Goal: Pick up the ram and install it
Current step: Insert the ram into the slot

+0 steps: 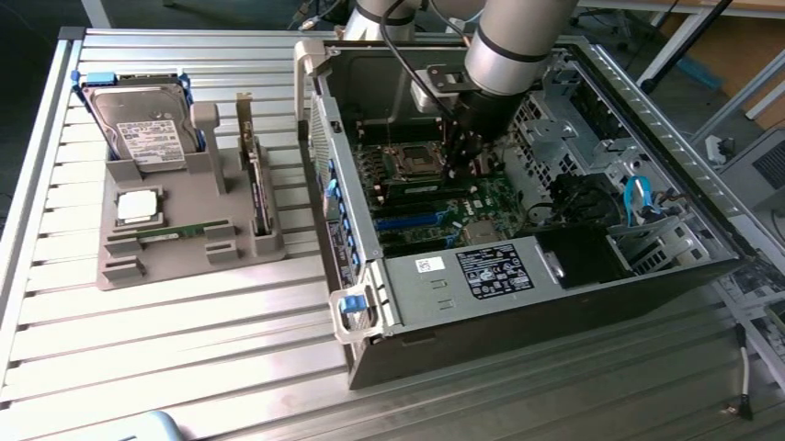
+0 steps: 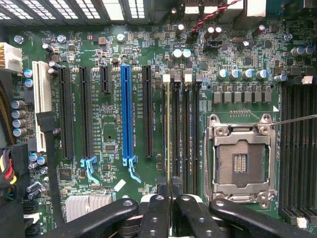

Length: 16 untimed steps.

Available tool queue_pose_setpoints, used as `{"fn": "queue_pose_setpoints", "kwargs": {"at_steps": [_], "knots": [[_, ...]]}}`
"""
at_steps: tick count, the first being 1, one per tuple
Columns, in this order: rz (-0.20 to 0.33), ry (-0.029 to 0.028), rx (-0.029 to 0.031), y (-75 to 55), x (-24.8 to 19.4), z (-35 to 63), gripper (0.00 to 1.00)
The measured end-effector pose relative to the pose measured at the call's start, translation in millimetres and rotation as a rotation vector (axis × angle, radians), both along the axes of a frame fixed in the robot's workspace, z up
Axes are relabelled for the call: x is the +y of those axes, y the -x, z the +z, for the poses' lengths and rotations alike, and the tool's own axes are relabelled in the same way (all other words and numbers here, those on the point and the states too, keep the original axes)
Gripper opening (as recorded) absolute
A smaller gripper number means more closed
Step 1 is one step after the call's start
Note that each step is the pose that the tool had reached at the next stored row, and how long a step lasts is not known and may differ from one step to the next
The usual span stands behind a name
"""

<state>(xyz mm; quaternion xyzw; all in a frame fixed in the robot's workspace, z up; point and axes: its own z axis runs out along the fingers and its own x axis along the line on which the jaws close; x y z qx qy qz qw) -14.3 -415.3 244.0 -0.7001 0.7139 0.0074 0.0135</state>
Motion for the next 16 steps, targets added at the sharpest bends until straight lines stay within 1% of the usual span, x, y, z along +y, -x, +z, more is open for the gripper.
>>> {"fn": "queue_pose_setpoints", "kwargs": {"at_steps": [2, 6, 16], "knots": [[0.000, 0.0001, 0.0001, 0.0, 0.0, 0.0, 0.12], [0.000, -0.0002, -0.0001, 0.0, 1.9, -1.6, 0.12], [0.004, 0.0000, 0.0003, -1.1, 2.0, -2.1, 0.12]]}}
